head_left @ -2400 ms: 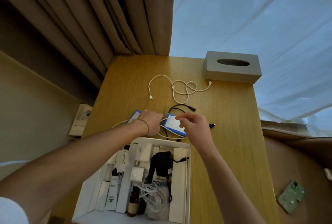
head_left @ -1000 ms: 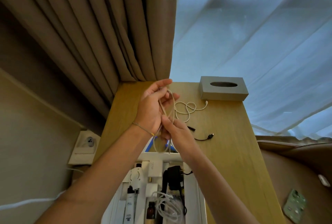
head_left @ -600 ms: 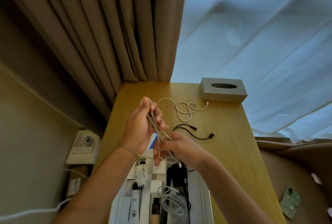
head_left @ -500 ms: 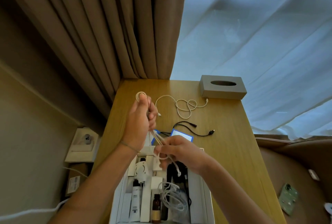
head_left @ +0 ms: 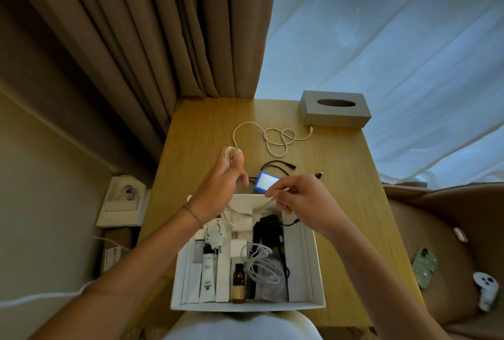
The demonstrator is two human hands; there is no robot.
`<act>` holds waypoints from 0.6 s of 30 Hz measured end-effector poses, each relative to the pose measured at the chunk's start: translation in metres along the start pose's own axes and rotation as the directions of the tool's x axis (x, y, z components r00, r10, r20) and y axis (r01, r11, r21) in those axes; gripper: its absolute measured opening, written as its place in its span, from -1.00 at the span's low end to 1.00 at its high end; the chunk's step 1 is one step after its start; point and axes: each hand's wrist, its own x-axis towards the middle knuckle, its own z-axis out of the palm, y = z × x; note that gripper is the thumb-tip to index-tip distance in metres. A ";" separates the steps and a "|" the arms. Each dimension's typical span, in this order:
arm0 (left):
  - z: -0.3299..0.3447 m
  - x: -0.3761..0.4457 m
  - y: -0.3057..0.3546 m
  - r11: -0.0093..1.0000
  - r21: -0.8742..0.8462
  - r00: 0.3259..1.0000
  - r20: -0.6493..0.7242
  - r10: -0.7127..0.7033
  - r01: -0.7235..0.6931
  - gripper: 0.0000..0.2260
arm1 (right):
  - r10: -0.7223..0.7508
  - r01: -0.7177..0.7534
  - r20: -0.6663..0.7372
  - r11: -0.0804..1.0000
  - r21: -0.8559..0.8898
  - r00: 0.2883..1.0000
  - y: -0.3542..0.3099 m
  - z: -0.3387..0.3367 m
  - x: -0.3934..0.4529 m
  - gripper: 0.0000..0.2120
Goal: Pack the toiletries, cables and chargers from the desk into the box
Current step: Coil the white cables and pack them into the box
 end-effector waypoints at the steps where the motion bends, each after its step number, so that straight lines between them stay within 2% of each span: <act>1: 0.006 -0.003 -0.006 0.997 -0.072 0.999 -0.005 -0.041 0.040 -0.72 | -0.011 0.012 0.013 1.000 -0.019 1.000 -0.001 0.004 0.001 -0.81; 5: 0.021 -0.018 -0.034 0.889 -0.402 0.958 -0.082 -0.275 0.221 -0.65 | 0.080 -0.069 0.098 0.992 -0.105 0.992 0.002 0.031 0.006 -0.81; 9: 0.023 -0.033 -0.066 0.791 -0.501 0.869 -0.141 -0.475 0.351 -0.54 | 0.228 -0.206 0.185 0.970 -0.133 0.956 0.019 0.058 0.008 -0.76; 13: 0.026 -0.048 -0.090 0.781 -0.485 0.831 -0.177 -0.528 0.393 -0.50 | 0.321 -0.271 0.256 0.939 -0.214 0.912 0.041 0.081 0.006 -0.79; 15: 0.026 -0.054 -0.099 0.777 -0.458 0.820 -0.160 -0.550 0.432 -0.53 | 0.325 -0.240 0.262 0.920 -0.310 0.909 0.050 0.087 0.006 -0.79; 18: 0.025 -0.054 -0.113 0.819 -0.299 0.831 -0.123 -0.542 0.490 -0.58 | 0.279 -0.145 0.235 0.875 -0.462 0.931 0.060 0.092 0.008 -0.79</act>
